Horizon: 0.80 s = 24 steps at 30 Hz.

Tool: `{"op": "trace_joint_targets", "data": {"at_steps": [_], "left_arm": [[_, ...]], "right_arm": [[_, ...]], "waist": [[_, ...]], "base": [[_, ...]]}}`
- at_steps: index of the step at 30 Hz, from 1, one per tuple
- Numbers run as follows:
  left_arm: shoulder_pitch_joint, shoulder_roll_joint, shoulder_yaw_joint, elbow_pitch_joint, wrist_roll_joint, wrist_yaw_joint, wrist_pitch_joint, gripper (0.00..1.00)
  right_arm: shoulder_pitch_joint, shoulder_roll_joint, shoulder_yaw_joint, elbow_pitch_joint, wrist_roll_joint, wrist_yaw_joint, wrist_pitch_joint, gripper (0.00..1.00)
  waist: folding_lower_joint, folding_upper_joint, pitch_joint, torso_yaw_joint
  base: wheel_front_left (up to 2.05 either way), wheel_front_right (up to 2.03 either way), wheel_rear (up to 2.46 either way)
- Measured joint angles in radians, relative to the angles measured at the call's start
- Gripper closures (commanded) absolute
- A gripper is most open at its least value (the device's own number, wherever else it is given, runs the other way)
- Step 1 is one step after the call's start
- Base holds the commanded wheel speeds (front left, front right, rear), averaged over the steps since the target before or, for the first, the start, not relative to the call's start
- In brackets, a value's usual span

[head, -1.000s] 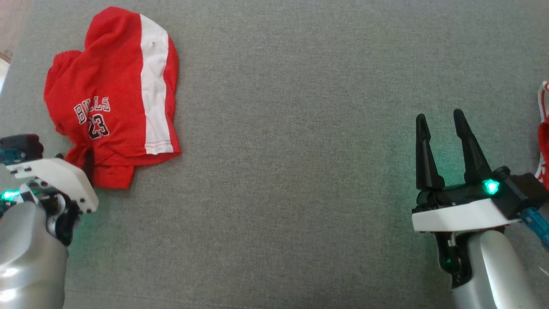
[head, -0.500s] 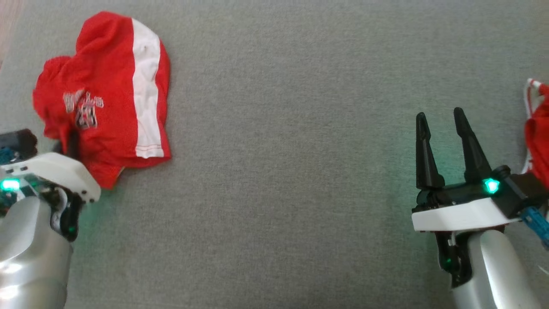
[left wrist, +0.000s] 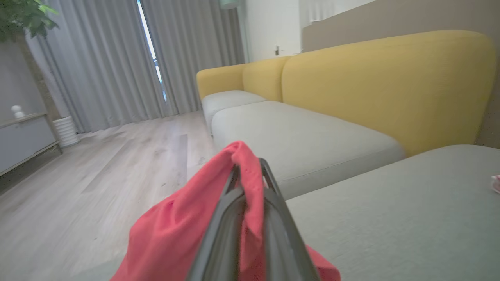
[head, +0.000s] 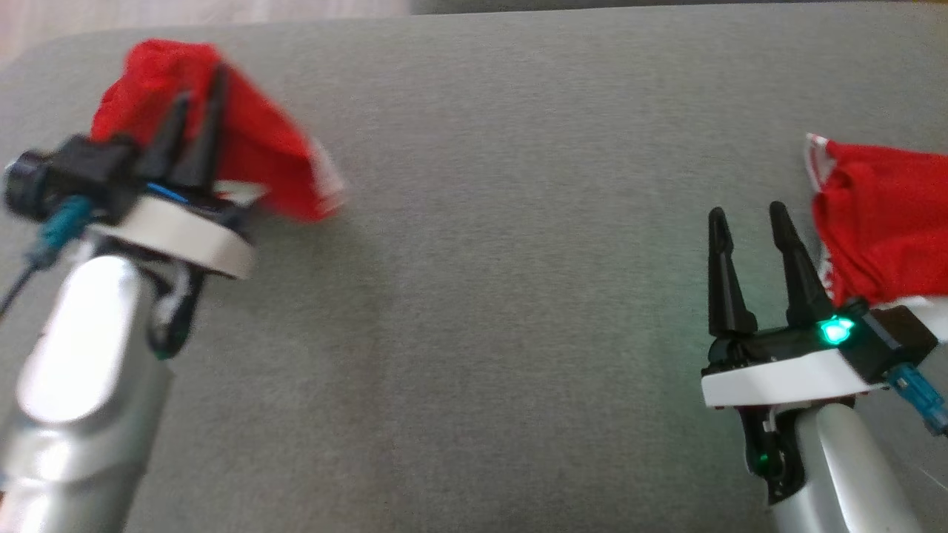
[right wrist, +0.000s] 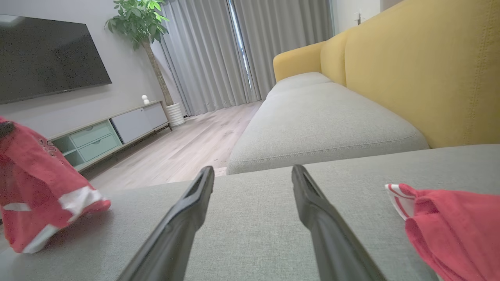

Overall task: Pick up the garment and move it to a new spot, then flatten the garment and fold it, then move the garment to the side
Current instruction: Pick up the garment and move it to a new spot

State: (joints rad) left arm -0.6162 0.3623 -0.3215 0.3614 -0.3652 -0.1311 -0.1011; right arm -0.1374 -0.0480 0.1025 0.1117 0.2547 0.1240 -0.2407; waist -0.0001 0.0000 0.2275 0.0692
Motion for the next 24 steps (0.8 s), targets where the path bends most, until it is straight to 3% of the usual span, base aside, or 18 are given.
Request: {"op": "trace_joint_targets", "data": {"at_steps": [7, 11, 17, 18, 19, 24], "left_arm": [[-0.001, -0.007, -0.191, -0.217, 0.002, -0.001, 0.12, 1.0], [-0.033, -0.018, -0.28, -0.218, -0.014, -0.001, 0.161, 1.0], [-0.14, -0.086, -0.338, -0.136, -0.056, -0.001, 0.162, 1.0], [-0.156, -0.099, -0.339, -0.118, -0.058, -0.001, 0.156, 0.34], [-0.173, -0.112, -0.336, -0.1, -0.058, -0.001, 0.142, 0.0], [-0.238, -0.143, -0.313, -0.035, -0.057, 0.012, 0.058, 0.0]], "right_arm": [[-0.004, 0.0, 0.023, 0.006, 0.029, 0.0, -0.007, 0.0], [-0.029, 0.0, 0.047, 0.013, 0.055, 0.0, -0.01, 0.0], [-0.058, 0.0, 0.056, -0.005, 0.089, 0.0, -0.01, 0.0], [-0.058, 0.0, 0.057, -0.006, 0.09, 0.0, -0.01, 0.0], [-0.058, 0.0, 0.057, -0.006, 0.093, 0.0, -0.01, 0.0], [-0.058, 0.0, 0.055, -0.008, 0.098, 0.0, -0.01, 0.0]], "waist": [[0.0, 0.0, 0.01, -0.088], [0.0001, 0.0, 0.028, -0.15], [0.0002, 0.0, 0.062, -0.24], [0.0002, 0.0, 0.067, -0.252], [0.0002, 0.0, 0.073, -0.262], [0.0003, 0.0, 0.085, -0.284]], "base": [[0.0, 0.0, 0.0], [0.0, 0.0, 0.0], [0.0, 0.0, 0.0], [0.0, 0.0, 0.0], [0.0, 0.0, 0.0], [0.0, 0.0, 0.0]]}}
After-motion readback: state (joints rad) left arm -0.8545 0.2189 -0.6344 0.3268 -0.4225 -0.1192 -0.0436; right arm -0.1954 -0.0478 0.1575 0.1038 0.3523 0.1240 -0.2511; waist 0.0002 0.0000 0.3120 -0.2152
